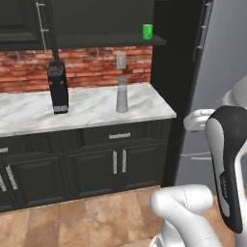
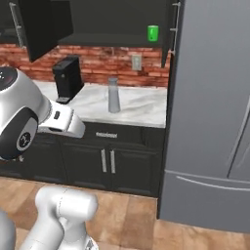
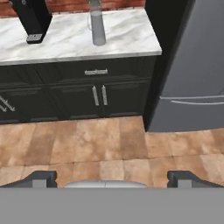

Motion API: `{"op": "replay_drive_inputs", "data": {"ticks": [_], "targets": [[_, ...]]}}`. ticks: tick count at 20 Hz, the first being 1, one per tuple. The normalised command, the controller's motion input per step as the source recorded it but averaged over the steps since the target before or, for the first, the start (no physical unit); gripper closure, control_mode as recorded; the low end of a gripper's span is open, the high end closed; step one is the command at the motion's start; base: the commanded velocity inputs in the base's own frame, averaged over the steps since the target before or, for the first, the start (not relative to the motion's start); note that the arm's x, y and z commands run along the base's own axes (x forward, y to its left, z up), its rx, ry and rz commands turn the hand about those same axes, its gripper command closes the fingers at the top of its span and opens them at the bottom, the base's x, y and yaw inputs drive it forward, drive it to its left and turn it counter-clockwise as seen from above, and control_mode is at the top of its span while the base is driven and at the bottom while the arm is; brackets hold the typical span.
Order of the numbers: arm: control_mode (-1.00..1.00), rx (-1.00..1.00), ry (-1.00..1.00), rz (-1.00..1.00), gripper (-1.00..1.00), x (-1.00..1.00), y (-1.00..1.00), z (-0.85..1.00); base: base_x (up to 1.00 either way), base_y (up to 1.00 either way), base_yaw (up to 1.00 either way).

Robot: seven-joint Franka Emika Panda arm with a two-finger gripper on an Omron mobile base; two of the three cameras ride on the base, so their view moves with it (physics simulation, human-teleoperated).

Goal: There is a tray on the dining counter. Grab the cup, mug, and pitcher and place them on the tray. The pitcher may be placed next to the tray if it cannot fit the tray.

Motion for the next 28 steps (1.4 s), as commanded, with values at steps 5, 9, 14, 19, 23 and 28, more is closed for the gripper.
{"op": "replay_drive_inputs", "data": {"ticks": [5, 9, 14, 19, 23, 28], "targets": [[1.0, 0.0, 0.0, 0.0, -1.0, 0.0, 0.0, 0.0, 0.68, 0.0, 0.0], [1.0, 0.0, 0.0, 0.0, -1.0, 0.0, 0.0, 0.0, 0.67, 0.0, 0.0], [1.0, 0.0, 0.0, 0.0, -1.0, 0.0, 0.0, 0.0, 0.68, 0.0, 0.0], [1.0, 0.0, 0.0, 0.0, -1.0, 0.0, 0.0, 0.0, 0.66, 0.0, 0.0], [1.0, 0.0, 0.0, 0.0, -1.0, 0.0, 0.0, 0.0, 0.48, -0.01, 0.0], [1.0, 0.0, 0.0, 0.0, -1.0, 0.0, 0.0, 0.0, 0.38, -0.04, 0.01]]}}
